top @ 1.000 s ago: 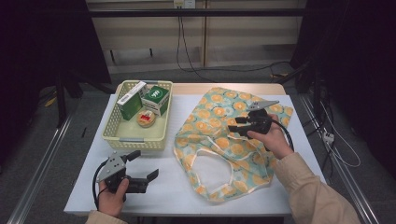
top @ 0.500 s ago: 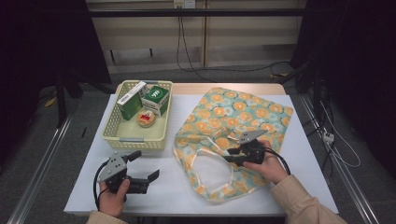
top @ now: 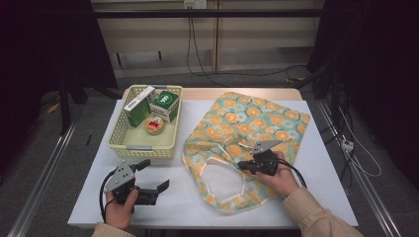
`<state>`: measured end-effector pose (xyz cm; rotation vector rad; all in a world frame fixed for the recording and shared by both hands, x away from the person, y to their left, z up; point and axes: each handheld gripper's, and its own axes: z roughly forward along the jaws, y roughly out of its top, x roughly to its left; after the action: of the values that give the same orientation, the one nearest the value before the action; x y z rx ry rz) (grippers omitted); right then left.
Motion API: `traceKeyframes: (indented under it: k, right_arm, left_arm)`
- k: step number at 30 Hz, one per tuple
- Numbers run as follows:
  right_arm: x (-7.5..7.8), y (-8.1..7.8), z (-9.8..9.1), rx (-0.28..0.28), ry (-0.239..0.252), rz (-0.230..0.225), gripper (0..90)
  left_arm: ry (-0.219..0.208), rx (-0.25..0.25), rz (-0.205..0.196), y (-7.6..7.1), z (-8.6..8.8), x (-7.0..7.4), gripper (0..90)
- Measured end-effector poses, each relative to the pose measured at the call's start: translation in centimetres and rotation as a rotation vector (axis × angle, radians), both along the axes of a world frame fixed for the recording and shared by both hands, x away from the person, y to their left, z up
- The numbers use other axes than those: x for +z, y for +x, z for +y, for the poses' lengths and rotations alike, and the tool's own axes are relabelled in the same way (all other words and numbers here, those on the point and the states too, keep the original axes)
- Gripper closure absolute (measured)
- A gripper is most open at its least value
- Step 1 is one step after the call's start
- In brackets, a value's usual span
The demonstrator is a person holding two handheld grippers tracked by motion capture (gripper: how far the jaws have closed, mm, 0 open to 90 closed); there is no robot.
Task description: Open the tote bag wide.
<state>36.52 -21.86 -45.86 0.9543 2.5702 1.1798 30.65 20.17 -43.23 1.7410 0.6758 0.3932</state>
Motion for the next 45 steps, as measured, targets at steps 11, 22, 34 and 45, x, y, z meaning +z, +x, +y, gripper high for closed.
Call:
traceKeyframes:
  k: [11,22,34,45]
  right_arm:
    - [1.1,-0.2,2.3,0.055,0.019,-0.009,90.0]
    - [2.7,2.4,-0.6,-0.052,0.048,-0.029,90.0]
    - [2.4,4.8,-2.7,-0.161,0.010,-0.058,90.0]
    - [-0.2,5.8,-3.2,-0.181,-0.022,-0.013,89.2]
  left_arm:
    - [0.002,0.005,0.001,0.0,0.1,0.0,2.5]
    - [0.003,0.007,0.003,0.1,0.0,0.0,2.5]
    - [-0.005,0.007,0.007,0.1,0.1,-0.1,2.5]
    - [-0.005,0.008,0.008,0.2,0.2,-0.1,2.5]
